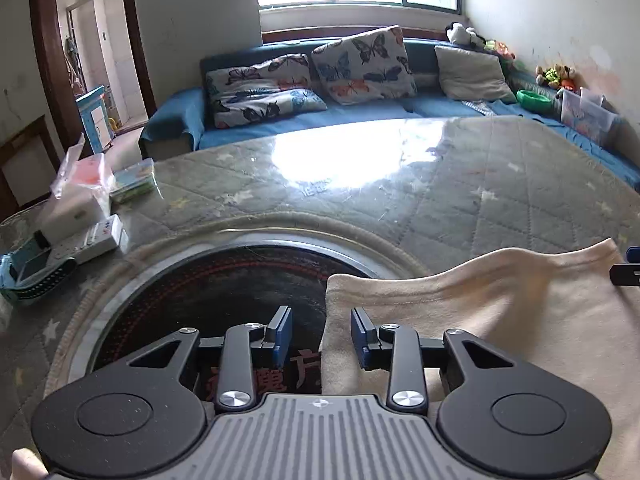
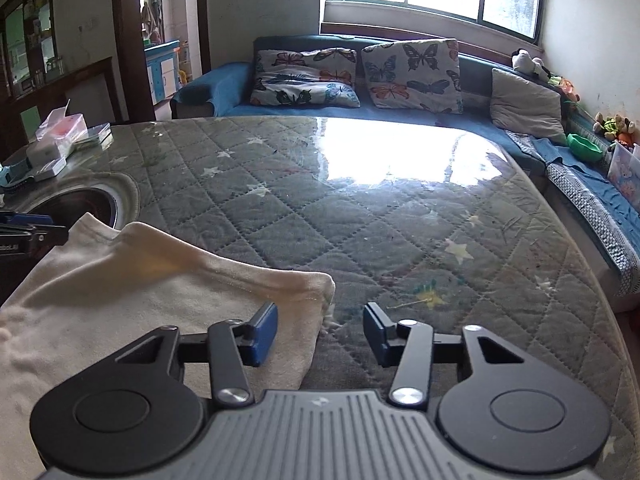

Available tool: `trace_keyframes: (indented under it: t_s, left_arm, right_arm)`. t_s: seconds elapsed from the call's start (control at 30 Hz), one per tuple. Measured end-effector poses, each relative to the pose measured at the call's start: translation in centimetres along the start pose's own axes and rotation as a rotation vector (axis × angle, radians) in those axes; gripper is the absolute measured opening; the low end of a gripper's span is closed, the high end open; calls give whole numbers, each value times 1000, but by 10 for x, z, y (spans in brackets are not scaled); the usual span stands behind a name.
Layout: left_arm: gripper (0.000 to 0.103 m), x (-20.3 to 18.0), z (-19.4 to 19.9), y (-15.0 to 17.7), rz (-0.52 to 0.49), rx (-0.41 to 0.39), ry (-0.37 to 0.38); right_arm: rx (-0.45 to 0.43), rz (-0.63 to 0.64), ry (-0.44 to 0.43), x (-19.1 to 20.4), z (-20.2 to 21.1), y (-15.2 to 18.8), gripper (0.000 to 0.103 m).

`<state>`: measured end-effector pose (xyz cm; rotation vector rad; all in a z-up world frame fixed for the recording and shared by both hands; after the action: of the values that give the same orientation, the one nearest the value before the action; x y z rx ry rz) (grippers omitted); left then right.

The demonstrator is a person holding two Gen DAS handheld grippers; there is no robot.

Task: Fold clothes
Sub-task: 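Lay the sweatshirt flat on the table and release both grippers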

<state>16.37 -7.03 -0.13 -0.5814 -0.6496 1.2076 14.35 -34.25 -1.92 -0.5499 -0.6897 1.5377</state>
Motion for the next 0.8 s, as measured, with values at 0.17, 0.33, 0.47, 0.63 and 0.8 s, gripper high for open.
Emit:
trace_keyframes:
  t_s: [0.17, 0.33, 0.47, 0.63, 0.8]
  left_arm:
    - [7, -4, -7, -2, -20, -15, 17]
    - [3, -2, -14, -8, -31, -36, -40]
    - [3, 8, -24, -13, -12, -29, -88]
    - [3, 22, -31, -16, 7, -6, -131]
    - [5, 24, -8, -16, 65, -29, -90]
  right_arm:
    - [10, -6, -20, 0, -11, -4, 30]
    - [2, 19, -13, 8, -20, -12, 12]
    - [-9, 60, 8, 18, -38, -26, 12]
    - [-22, 102, 21, 30, -52, -40, 14]
    - [-59, 157, 10, 40, -33, -38, 30]
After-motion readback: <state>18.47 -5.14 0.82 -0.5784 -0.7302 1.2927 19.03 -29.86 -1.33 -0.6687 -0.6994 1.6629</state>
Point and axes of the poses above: each gripper's, at about its wrist camera, not at the fingertips, and z roughly against the way its jaws point, x to its left, y to its underside, the point moved 4 cm from there along -z, roughly the way its jaws point, and after that the axes turned 6 degrees about -z, right-handed, at the moved point
